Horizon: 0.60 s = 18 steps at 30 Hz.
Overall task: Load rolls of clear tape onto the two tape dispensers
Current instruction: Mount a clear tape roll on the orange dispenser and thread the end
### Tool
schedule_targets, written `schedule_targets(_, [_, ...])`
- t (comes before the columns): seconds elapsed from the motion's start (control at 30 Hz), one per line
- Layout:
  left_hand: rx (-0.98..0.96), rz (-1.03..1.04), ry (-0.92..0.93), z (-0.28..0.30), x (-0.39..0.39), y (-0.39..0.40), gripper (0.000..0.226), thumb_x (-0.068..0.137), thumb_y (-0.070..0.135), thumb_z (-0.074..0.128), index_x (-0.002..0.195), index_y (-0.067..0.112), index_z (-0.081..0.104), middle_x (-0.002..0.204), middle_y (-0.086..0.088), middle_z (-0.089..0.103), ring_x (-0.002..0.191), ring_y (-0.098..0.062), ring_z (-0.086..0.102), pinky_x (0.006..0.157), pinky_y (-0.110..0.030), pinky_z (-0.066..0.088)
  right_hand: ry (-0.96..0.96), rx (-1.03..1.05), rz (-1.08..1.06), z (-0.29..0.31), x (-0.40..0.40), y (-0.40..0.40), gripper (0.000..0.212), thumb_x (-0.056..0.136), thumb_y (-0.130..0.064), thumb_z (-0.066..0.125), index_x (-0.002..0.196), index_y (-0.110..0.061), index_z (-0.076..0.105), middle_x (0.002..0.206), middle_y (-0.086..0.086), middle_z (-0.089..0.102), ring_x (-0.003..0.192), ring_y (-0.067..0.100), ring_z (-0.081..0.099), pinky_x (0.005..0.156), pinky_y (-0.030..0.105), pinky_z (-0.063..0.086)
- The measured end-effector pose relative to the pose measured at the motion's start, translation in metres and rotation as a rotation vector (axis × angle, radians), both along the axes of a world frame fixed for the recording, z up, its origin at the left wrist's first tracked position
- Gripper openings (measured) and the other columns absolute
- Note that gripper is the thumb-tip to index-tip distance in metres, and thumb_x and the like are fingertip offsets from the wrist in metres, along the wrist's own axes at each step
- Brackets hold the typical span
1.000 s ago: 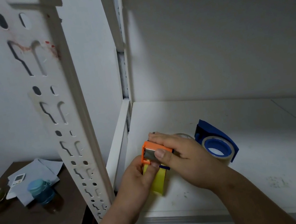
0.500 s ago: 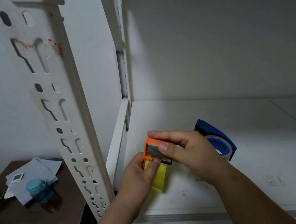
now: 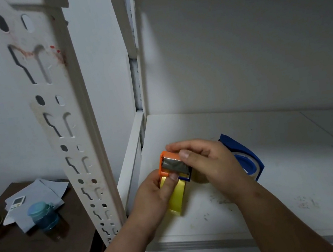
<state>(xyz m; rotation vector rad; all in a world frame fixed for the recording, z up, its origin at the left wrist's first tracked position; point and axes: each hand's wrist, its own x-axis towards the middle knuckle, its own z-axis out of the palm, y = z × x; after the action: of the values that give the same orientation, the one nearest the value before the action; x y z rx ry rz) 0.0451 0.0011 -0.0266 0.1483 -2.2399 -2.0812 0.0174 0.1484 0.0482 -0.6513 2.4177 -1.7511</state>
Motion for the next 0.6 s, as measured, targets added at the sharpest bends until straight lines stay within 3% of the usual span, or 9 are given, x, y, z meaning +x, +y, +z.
schedule_targets(0.07, [-0.006, 0.005, -0.006, 0.000, -0.001, 0.001, 0.020, 0.094, 0.037, 0.057, 0.098, 0.022, 0.069, 0.096, -0.010, 0.074, 0.082, -0.017, 0.065, 0.066, -0.017, 0.047, -0.005, 0.081, -0.038, 0.000, -0.004, -0.003, 0.032, 0.095, -0.031, 0.055, 0.125, -0.029, 0.062, 0.124, -0.011, 0.064, 0.111, 0.003, 0.060, 0.090, 0.020, 0.049])
schedule_targets(0.17, [-0.024, 0.008, -0.001, 0.000, -0.003, 0.001, 0.020, 0.095, 0.036, 0.056, 0.095, 0.021, 0.068, 0.094, -0.013, 0.073, 0.075, -0.012, 0.062, 0.062, -0.016, 0.047, -0.019, 0.265, 0.024, -0.002, -0.006, -0.007, 0.043, 0.097, -0.045, 0.043, 0.136, -0.030, 0.052, 0.140, -0.010, 0.053, 0.128, 0.007, 0.048, 0.109, 0.033, 0.039])
schedule_targets(0.3, [-0.040, 0.008, 0.005, 0.000, -0.003, 0.000, 0.017, 0.094, 0.035, 0.056, 0.093, 0.022, 0.068, 0.091, -0.012, 0.073, 0.074, -0.010, 0.061, 0.058, -0.011, 0.045, 0.078, 0.307, 0.054, 0.000, -0.005, -0.004, 0.045, 0.096, -0.044, 0.043, 0.135, -0.026, 0.053, 0.138, -0.007, 0.056, 0.127, 0.008, 0.049, 0.114, 0.046, 0.031])
schedule_targets(0.43, [-0.047, 0.012, -0.002, 0.000, -0.005, 0.000, 0.019, 0.094, 0.039, 0.056, 0.093, 0.024, 0.068, 0.090, -0.009, 0.074, 0.074, -0.009, 0.063, 0.063, -0.019, 0.047, 0.075, 0.167, -0.024, -0.005, -0.005, -0.005, 0.034, 0.094, -0.035, 0.056, 0.127, -0.028, 0.062, 0.123, -0.009, 0.066, 0.113, 0.004, 0.059, 0.100, 0.037, 0.050])
schedule_targets(0.53, [-0.059, 0.013, -0.006, -0.001, -0.007, 0.001, 0.022, 0.094, 0.041, 0.056, 0.092, 0.023, 0.069, 0.089, -0.011, 0.073, 0.075, -0.012, 0.063, 0.067, -0.025, 0.047, 0.092, 0.044, -0.094, -0.010, -0.005, -0.005, 0.030, 0.090, -0.030, 0.063, 0.118, -0.025, 0.068, 0.116, -0.012, 0.070, 0.106, -0.002, 0.063, 0.095, 0.028, 0.053])
schedule_targets(0.6, [-0.012, 0.029, -0.018, -0.002, -0.008, 0.000, 0.024, 0.092, 0.044, 0.058, 0.091, 0.023, 0.069, 0.088, -0.010, 0.074, 0.076, -0.014, 0.065, 0.067, -0.027, 0.048, 0.094, 0.020, -0.116, -0.013, -0.005, -0.004, 0.034, 0.087, -0.039, 0.062, 0.119, -0.027, 0.068, 0.117, -0.014, 0.069, 0.108, -0.004, 0.061, 0.094, 0.023, 0.051])
